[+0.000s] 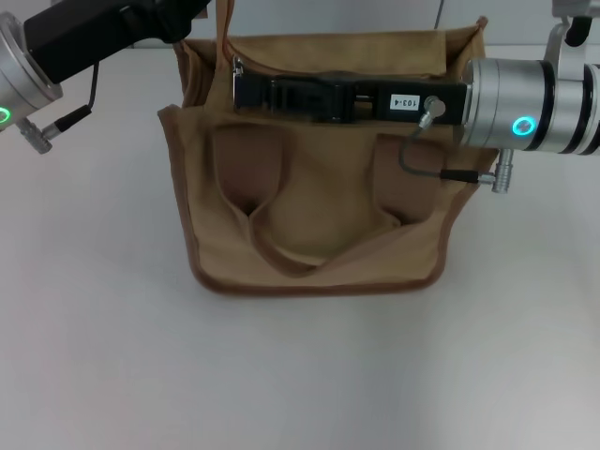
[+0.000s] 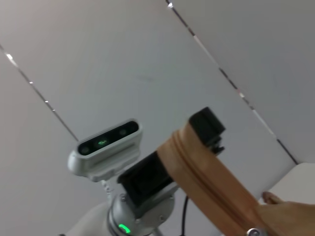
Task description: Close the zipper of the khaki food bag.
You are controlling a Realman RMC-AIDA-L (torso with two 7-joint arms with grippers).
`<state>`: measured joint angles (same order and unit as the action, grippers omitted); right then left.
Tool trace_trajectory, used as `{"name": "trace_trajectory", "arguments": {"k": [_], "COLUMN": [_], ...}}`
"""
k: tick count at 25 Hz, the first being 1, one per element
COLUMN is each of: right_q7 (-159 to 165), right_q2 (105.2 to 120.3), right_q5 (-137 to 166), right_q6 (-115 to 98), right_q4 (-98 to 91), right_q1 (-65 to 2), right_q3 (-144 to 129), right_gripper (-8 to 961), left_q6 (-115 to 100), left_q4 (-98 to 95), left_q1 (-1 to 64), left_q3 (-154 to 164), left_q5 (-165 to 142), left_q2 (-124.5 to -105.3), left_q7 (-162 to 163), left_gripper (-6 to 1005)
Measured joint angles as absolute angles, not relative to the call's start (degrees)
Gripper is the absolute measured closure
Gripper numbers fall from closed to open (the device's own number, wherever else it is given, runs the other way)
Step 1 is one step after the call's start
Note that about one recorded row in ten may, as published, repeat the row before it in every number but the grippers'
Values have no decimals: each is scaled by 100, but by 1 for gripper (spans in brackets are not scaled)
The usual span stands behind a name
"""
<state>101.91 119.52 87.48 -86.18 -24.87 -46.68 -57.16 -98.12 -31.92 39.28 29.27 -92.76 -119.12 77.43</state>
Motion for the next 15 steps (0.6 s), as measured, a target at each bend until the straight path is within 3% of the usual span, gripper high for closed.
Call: {"name": "trace_trajectory", "arguments": {"k": [15], "right_q7": [10438], "right_q2": [11945], "right_q5": [8688], "right_q6": [-8193], "right_q4": [-2629], "right_q1": [-4759], "right_q3": [-6083], "right_gripper": [685], "left_q6": [-9760], "left_q4": [-3033], "left_q1": [4014], "left_q3": [2986], "left_q5": [-9220], "left_q2": [-11918], "left_q7": [7670], "left_gripper": [983]}}
